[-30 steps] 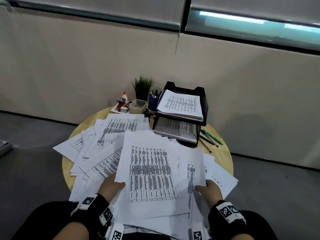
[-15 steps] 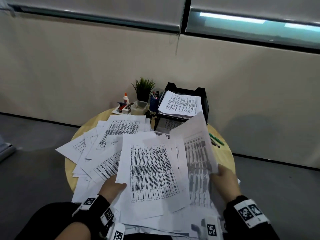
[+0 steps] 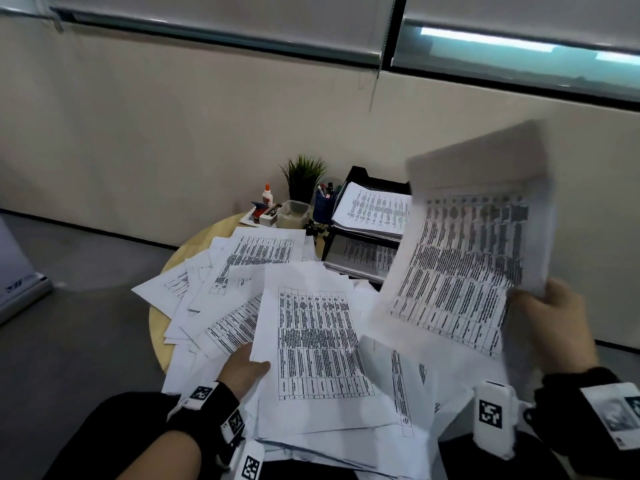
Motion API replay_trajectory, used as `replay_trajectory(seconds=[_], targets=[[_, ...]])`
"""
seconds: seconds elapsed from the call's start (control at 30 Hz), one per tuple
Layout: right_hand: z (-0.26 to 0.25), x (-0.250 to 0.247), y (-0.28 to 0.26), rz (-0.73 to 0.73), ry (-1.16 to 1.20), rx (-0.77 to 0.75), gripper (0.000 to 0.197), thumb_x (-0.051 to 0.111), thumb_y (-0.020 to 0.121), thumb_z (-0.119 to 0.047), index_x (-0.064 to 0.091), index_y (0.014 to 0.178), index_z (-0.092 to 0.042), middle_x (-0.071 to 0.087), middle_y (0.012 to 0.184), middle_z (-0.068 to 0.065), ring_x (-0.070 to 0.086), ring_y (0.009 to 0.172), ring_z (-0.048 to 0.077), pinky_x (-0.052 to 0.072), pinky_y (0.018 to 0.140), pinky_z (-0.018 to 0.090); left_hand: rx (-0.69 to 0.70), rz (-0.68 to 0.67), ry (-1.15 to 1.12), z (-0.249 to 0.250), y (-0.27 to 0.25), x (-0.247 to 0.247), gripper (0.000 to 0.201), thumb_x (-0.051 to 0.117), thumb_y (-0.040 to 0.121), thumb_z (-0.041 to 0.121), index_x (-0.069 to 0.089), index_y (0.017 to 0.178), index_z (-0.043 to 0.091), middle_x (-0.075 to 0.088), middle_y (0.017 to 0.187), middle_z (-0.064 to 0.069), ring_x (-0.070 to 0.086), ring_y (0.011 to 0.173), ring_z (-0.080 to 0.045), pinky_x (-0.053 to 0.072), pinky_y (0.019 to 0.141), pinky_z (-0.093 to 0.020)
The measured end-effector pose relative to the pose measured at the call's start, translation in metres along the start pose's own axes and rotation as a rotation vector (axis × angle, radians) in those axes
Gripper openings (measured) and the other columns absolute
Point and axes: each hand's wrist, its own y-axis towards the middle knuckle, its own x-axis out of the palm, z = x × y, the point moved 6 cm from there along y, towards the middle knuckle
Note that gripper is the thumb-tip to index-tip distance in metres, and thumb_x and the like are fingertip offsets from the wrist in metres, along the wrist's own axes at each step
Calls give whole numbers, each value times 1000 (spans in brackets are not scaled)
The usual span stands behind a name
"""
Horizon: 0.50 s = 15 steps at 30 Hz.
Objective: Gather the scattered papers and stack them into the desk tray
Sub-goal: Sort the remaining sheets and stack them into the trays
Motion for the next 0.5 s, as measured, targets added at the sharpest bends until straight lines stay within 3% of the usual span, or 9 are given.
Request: replay_trajectory(seconds=[0.1, 0.2, 0.23, 0.3, 0.37, 0.5], targets=[[-3, 12, -11, -73, 135, 40, 5, 55, 81, -6, 58, 83, -4, 51, 64, 11, 47, 60, 20, 42, 54, 32, -17, -6, 0, -4, 4, 0, 44, 65, 38, 28, 64, 80, 17, 67, 88, -10, 60, 88, -25, 44, 87, -36], [12, 38, -34, -198, 183, 146, 12, 49, 84, 5, 60, 86, -2, 48, 64, 13, 40, 51, 17, 34, 40, 17, -47, -26, -26, -5, 5, 1, 34, 65, 46, 17, 66, 80, 14, 68, 85, -9, 59, 89, -26, 43, 86, -36], [25, 52, -43, -233, 166, 177, 15, 49, 83, 6, 62, 87, -2, 52, 64, 15, 43, 51, 17, 37, 43, 19, -59, -34, -31, -5, 5, 2, 33, 63, 48, 14, 66, 81, 13, 68, 87, -9, 60, 90, -27, 44, 89, -38], [56, 76, -56, -295, 165, 253, 21, 52, 78, 4, 65, 94, -1, 65, 72, 17, 57, 61, 23, 51, 60, 36, -78, -41, -50, -8, 7, 4, 33, 60, 51, 11, 66, 83, 13, 69, 94, -13, 61, 96, -30, 43, 97, -44], [81, 97, -68, -365, 158, 324, 25, 53, 76, 6, 64, 98, 0, 69, 83, 23, 63, 73, 33, 53, 74, 51, -92, -47, -78, -7, 7, 7, 32, 59, 51, 10, 66, 83, 12, 68, 94, -14, 61, 96, -30, 42, 97, -42], [115, 123, -80, -446, -5, 383, 32, 58, 81, 9, 55, 112, 5, 67, 89, 18, 62, 77, 31, 48, 73, 37, -114, -51, -164, 1, 0, 12, 30, 57, 52, 7, 63, 81, 8, 65, 81, -8, 57, 85, -24, 42, 83, -32]])
